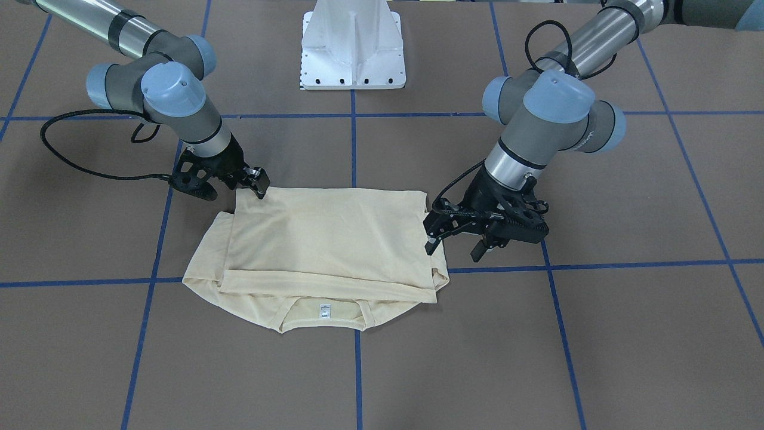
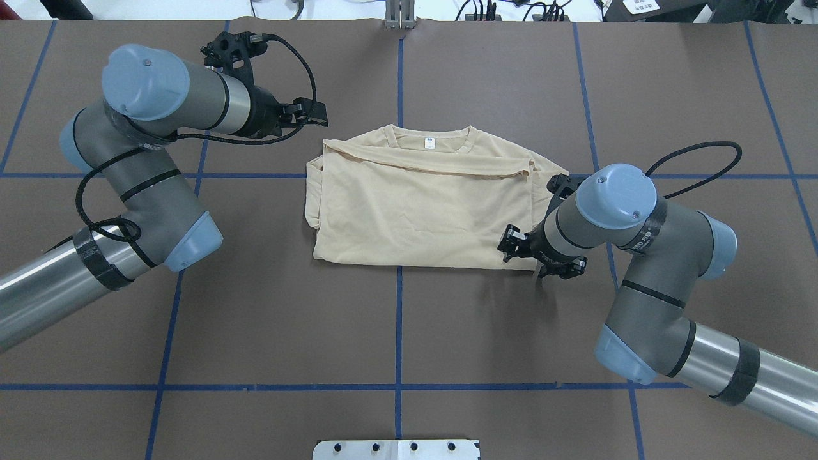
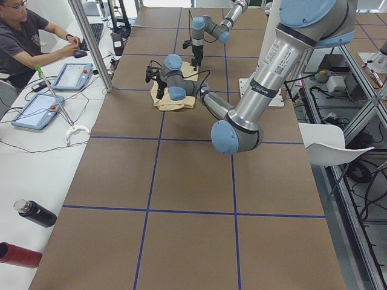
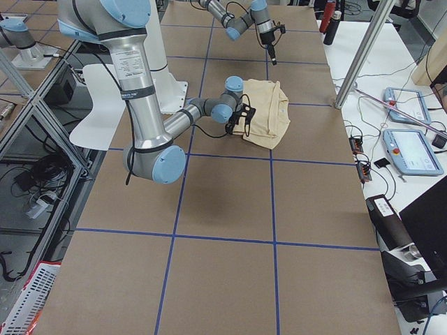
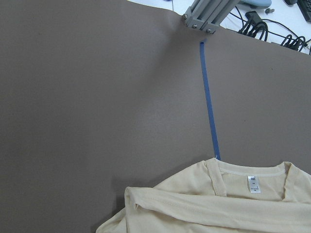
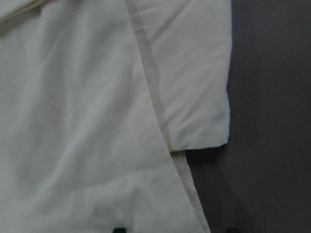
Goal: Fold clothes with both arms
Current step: 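Raise the left gripper away while the right gripper moves to the folded side edge, then lower the right gripper and grasp the folded shirt's side edge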
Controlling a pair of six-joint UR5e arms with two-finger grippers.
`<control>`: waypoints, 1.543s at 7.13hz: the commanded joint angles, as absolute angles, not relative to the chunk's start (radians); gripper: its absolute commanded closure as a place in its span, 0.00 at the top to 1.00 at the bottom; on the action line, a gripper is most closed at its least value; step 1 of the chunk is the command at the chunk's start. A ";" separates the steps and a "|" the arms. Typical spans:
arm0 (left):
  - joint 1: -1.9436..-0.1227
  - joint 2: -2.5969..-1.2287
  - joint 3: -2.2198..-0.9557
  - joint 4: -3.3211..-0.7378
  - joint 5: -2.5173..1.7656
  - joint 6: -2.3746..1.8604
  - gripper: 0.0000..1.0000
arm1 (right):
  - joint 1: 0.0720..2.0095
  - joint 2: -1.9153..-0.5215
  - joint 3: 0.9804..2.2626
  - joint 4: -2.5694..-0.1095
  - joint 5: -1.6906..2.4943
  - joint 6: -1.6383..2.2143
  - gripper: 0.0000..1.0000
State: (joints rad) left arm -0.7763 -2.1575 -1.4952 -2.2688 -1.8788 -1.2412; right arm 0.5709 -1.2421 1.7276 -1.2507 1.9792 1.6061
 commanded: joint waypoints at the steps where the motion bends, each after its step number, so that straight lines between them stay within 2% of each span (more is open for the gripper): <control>1: -0.776 -2.157 -1.494 -2.269 -1.878 -1.241 0.99 | 0.572 -1.244 1.773 -1.307 1.983 1.606 0.00; 5: -0.773 -2.158 -1.491 -2.269 -1.876 -1.241 0.99 | 0.569 -1.241 1.779 -1.331 2.013 1.605 0.00; 6: -0.773 -2.158 -1.491 -2.269 -1.876 -1.241 0.99 | 0.569 -1.235 1.775 -1.331 2.013 1.605 0.16; 8: -0.773 -2.158 -1.493 -2.269 -1.876 -1.241 0.99 | 0.568 -1.230 1.767 -1.333 2.010 1.605 0.67; 9: -0.773 -2.158 -1.493 -2.269 -1.876 -1.241 0.99 | 0.568 -1.232 1.766 -1.333 2.008 1.605 0.77; 10: -0.773 -2.161 -1.494 -2.269 -1.862 -1.241 0.99 | 0.568 -1.230 1.766 -1.339 2.005 1.606 0.82; 11: -0.773 -2.158 -1.494 -2.269 -1.852 -1.241 0.99 | 0.569 -1.232 1.763 -1.339 2.000 1.605 0.82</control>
